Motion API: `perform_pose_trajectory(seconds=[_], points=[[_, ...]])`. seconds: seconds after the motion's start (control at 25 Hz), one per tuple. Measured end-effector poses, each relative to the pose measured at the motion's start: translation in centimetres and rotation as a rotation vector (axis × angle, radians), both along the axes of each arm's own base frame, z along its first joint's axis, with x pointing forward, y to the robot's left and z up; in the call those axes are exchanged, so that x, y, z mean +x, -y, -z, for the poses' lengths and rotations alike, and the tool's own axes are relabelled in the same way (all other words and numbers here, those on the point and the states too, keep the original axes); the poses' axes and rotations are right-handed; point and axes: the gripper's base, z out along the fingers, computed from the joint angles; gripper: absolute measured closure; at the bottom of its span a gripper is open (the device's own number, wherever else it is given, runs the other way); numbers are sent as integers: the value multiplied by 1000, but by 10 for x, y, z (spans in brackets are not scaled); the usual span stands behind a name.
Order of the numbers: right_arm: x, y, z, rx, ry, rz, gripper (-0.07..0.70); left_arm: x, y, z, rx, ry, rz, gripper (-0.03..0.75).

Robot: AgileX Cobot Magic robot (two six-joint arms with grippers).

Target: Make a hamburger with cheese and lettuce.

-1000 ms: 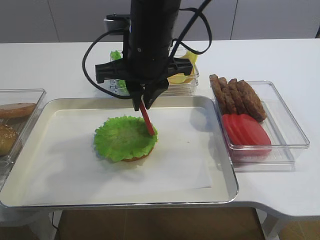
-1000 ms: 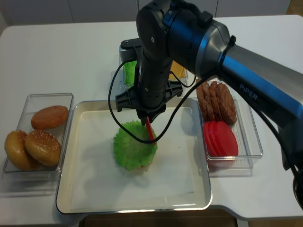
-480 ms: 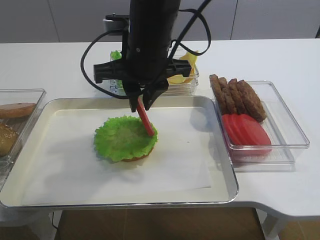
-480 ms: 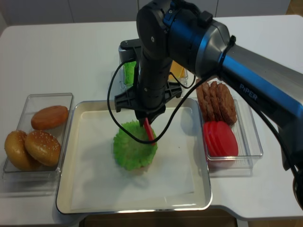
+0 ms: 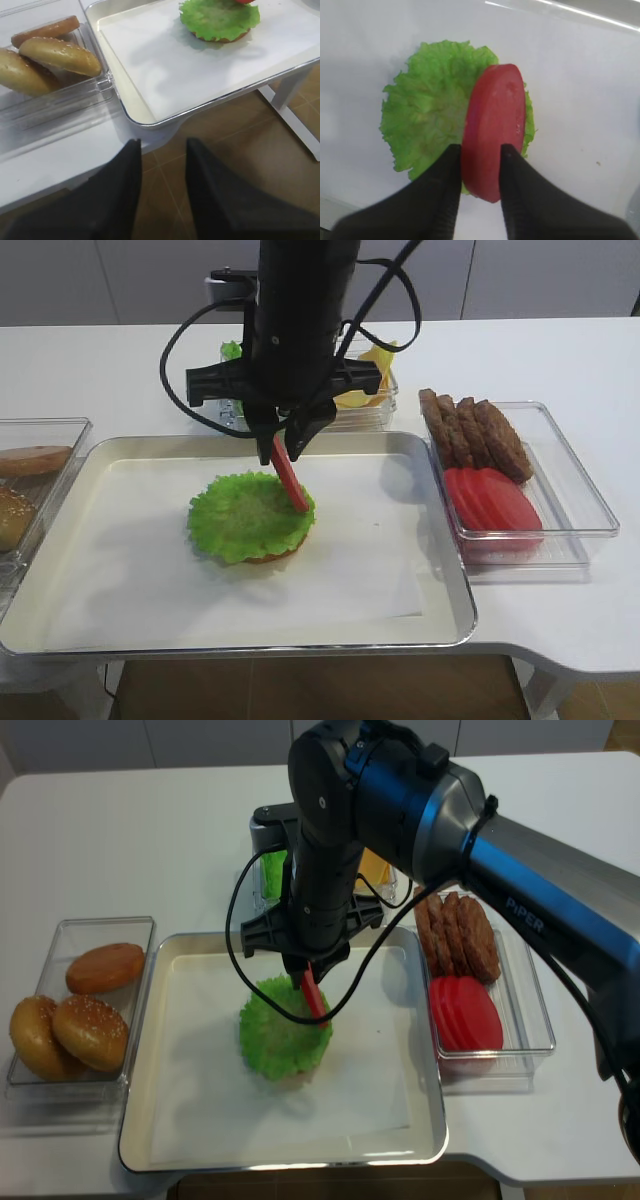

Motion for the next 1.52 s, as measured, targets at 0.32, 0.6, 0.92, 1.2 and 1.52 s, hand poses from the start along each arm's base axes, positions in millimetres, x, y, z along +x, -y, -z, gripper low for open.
perform_pose_trajectory(seconds=[0.32,0.6,0.92,1.2,1.52], points=[[0,0,0,4,-4,0,277,0,0,0,0,0,0,484],[-1,-2,0,18,-16,0,216,0,0,0,0,0,0,484],[-3,-3,-1,35,-32,2,214,0,0,0,0,0,0,484],[-4,-3,-3,46,-32,-21,214,0,0,0,0,0,0,484],[-14,16,-39,32,98,-47,214,0,0,0,0,0,0,484]])
